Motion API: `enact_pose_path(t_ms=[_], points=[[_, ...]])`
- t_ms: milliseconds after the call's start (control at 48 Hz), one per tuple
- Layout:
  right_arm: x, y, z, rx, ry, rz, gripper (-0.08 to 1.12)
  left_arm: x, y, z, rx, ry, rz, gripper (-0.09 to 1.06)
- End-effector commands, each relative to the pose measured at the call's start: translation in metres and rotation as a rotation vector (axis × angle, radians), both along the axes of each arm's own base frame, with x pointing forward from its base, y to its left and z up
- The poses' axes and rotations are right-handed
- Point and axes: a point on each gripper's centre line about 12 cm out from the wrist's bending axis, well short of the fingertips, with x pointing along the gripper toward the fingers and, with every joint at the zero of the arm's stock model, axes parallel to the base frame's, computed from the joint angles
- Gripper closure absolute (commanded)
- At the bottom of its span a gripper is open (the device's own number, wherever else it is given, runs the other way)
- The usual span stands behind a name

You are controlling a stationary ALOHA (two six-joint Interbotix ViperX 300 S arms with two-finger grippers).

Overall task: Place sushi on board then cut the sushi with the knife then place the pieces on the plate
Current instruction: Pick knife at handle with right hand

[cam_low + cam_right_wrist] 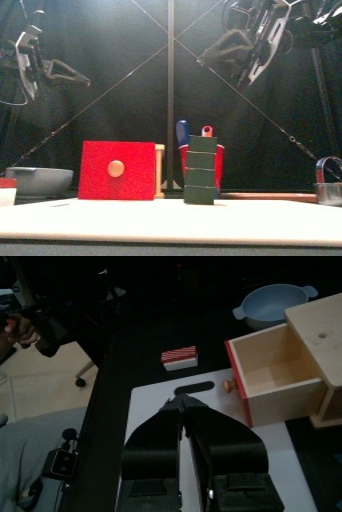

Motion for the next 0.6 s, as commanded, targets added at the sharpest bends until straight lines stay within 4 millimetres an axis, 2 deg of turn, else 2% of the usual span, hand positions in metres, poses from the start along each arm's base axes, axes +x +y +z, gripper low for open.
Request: enact_pose_path(t_ms=[21,125,188,500,604], points=[[-0.0002,-0.0003,0.0122,-0.001,-0.041,0.003,0.65,0.0016,0.0016,0.0045,0.006,-0.011,0.006,0.88],[0.0006,0.0017,0.0172,-0.004,-0.072,0.022,0.61,0.0010,0.0020,0.0033,0.005,-0.008,0.009,0.89],[-0.0004,0.0042,0.0175,-0.008,-0.083,0.038,0.54,0.0006,0.0029,0.0027,0.003,-0.007,0.014,0.89],[-0.0025,0.0058,0.0133,0.007,-0.076,0.040,0.00,0.0006,0.0035,0.0033,0.002,-0.009,0.017,0.89],[-0.0025,0.0061,0.0135,0.004,-0.078,0.043,-0.03,0.0008,0.0035,0.0039,0.003,-0.011,0.017,0.89]])
